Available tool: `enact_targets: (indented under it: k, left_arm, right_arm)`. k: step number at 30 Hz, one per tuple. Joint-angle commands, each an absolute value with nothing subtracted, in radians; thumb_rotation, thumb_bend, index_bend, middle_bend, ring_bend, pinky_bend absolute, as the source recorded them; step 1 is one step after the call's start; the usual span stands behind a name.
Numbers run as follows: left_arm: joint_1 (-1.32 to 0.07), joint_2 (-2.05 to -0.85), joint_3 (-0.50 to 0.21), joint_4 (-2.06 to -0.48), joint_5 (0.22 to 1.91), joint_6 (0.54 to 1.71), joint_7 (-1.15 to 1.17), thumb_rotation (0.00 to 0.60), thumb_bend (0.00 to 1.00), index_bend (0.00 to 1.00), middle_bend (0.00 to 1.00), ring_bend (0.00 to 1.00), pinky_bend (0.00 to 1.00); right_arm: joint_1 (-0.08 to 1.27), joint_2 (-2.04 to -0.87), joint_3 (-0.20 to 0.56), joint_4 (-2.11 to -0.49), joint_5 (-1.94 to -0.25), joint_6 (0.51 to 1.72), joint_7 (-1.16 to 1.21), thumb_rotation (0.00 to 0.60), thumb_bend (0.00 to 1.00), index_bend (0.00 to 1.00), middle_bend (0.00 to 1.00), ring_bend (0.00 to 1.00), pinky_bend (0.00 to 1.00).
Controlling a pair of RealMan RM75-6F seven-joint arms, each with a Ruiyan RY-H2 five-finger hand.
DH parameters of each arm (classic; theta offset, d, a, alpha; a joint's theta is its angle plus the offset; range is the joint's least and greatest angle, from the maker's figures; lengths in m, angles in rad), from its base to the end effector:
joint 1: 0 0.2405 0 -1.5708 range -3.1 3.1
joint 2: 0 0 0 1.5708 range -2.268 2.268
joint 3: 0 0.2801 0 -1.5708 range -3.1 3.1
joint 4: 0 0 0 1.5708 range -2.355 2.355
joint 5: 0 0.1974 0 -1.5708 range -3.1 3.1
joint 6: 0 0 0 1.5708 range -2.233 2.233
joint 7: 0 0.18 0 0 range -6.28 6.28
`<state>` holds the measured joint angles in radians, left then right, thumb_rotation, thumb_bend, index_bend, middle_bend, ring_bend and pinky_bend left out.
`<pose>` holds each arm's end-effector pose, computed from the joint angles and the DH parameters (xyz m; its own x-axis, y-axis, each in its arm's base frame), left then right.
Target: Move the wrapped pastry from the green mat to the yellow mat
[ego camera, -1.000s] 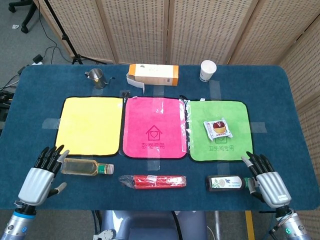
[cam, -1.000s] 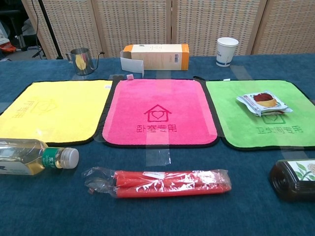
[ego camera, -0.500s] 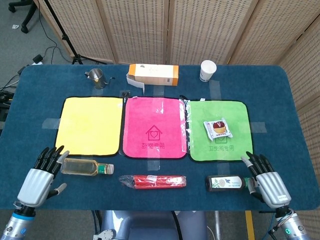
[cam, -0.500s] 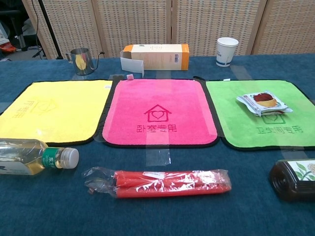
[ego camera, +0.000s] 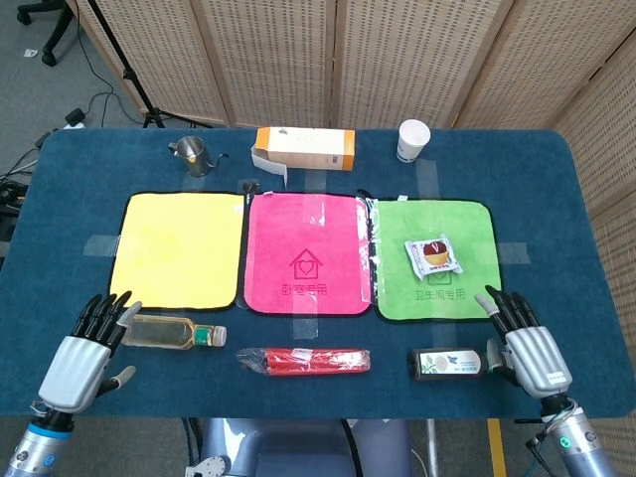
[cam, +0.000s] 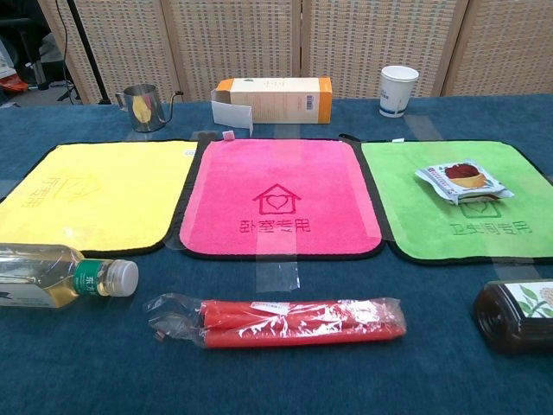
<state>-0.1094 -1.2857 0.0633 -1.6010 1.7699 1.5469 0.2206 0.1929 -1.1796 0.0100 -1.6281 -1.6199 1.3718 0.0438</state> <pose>-0.2687 0.1938 0.1048 0.4596 -0.0085 0.8881 0.8449 -0.3038 -0.4402 -0.2862 -0.2378 0.1260 0.3205 -0.1306 0.9382 -0.9314 -0.2241 0.2870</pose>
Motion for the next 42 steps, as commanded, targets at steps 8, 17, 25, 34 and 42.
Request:
enact_targets:
  k: [8,17,25,34,42]
  left_arm:
    - [-0.112,-1.291,0.060,-1.593,1.772,1.547,0.220,0.600,0.09,0.00,0.00,0.00,0.00]
    - [-0.112,-1.304,0.051,-1.573,1.774,1.558,0.219,0.600,0.09,0.00,0.00,0.00,0.00]
    - [-0.112,-1.310,0.046,-1.562,1.775,1.567,0.212,0.600,0.09,0.00,0.00,0.00,0.00]
    - [-0.118,-1.313,0.049,-1.556,1.769,1.550,0.208,0.600,0.09,0.00,0.00,0.00,0.00]
    - [-0.120,-1.320,0.042,-1.548,1.760,1.548,0.217,0.600,0.09,0.00,0.00,0.00,0.00]
  right_arm:
    - [0.319,-1.151,0.136,-1.797,-1.427,1.183,0.162,0.600,0.72,0.02,0.00,0.00,0.00]
    - [0.422,-1.116,0.221,-1.859,-1.219,1.000,0.253,0.600,0.77,0.02,0.00,0.00,0.00]
    - [0.503,-1.107,0.277,-1.849,-1.031,0.860,0.307,0.600,0.99,0.02,0.00,0.00,0.00]
    - [0.587,-1.131,0.297,-1.775,-0.875,0.765,0.281,0.600,1.00,0.02,0.00,0.00,0.00]
    - [0.639,-1.176,0.280,-1.665,-0.782,0.708,0.251,0.600,1.00,0.02,0.00,0.00,0.00]
